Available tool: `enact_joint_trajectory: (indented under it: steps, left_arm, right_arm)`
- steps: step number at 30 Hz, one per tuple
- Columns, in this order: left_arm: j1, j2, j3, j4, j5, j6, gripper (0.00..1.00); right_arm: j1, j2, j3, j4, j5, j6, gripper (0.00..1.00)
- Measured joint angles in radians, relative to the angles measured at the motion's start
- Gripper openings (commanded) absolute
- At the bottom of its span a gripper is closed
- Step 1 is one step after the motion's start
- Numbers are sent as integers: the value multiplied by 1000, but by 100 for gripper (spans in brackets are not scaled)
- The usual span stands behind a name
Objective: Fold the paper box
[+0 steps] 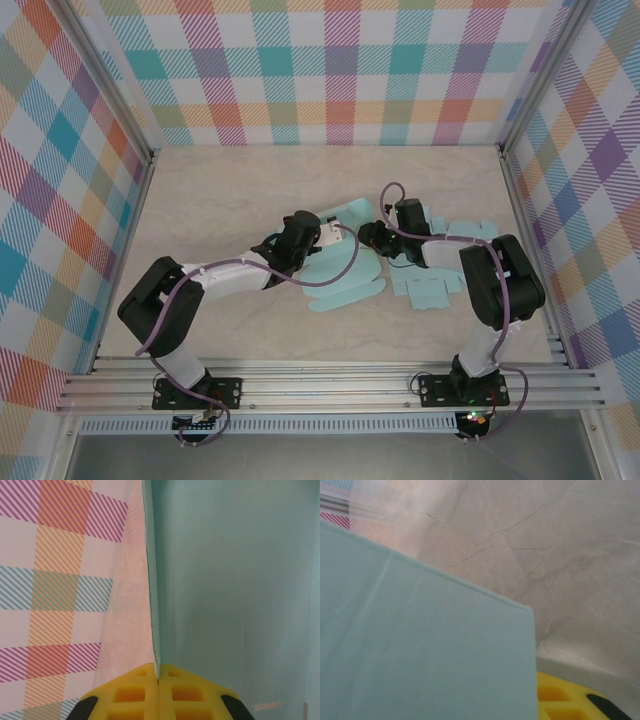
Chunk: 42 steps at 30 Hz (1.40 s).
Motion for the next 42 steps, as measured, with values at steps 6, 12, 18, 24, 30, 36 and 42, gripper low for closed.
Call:
enact_joint_trajectory:
  steps: [6,12,18,24,30,36,42]
  left_arm:
    - [0,2,2,2,-10,-3,0]
    - [0,12,10,4,-18,-6,0]
    - [0,13,21,4,-31,-21,0]
    - [0,18,25,4,-38,-21,0]
    - [5,22,25,21,-70,-21,0]
    - [1,27,-21,168,-48,39,0]
    - [1,106,-73,406,-49,195,0]
  right_arm:
    - [6,-47,-50,67,23,22,37]
    - [7,-95,-99,132,40,38,37]
    - [29,-63,-104,225,41,88,37]
    - [51,-52,-126,271,77,106,36]
    - [67,-5,-132,377,109,132,26]
    - [77,22,-116,378,109,121,38]
    - [43,22,-107,343,101,96,38]
